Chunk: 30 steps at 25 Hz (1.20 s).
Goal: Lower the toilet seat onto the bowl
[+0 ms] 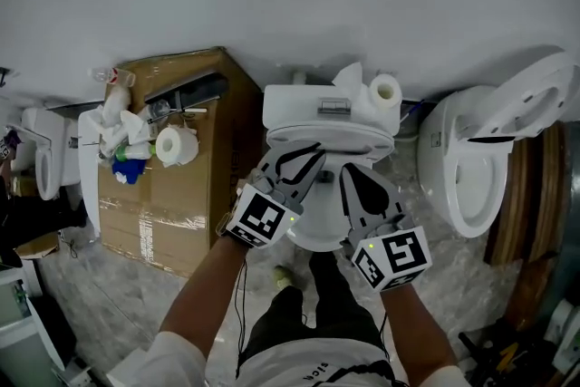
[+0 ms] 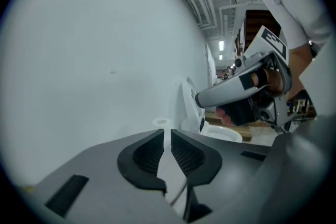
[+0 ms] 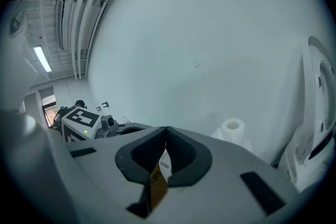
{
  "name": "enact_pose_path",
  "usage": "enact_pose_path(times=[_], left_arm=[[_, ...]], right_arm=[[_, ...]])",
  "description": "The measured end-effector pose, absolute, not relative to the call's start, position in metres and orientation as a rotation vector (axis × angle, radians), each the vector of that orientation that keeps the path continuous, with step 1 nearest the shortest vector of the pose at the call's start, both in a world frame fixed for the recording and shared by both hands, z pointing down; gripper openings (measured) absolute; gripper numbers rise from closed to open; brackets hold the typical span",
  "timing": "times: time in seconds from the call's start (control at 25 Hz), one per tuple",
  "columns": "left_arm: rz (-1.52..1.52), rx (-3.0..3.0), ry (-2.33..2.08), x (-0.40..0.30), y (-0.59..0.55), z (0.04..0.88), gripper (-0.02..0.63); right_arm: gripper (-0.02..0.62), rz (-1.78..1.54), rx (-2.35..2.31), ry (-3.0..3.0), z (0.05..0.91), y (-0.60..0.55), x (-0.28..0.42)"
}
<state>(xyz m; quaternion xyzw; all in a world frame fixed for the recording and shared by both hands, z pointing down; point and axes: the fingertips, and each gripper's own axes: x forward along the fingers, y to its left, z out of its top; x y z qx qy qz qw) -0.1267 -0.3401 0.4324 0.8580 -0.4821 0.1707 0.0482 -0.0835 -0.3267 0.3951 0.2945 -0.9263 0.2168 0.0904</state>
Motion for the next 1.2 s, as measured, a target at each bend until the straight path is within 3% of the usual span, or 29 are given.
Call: enact_pose_path(times=[0.16,0.72,1.2], left_arm=[[0.664,2.657,-1.414,-0.123,-0.359,0.458,0.069],[1.117,2.739,-1.354,-0.121,-0.386,0.514,0.084],[1.132,2.701,-1.488,-0.120,-0.381,0.515,0.069]], right_arm=[[0.017,0.645,0.872,-2.738,0.414,-0.336,-0.078],[0.017,0.725,0.933,-2.671,0.441,-0.346,-0.057],[0.015,0.744,0.951,-2.644,0.447,-0.342,-0.044]])
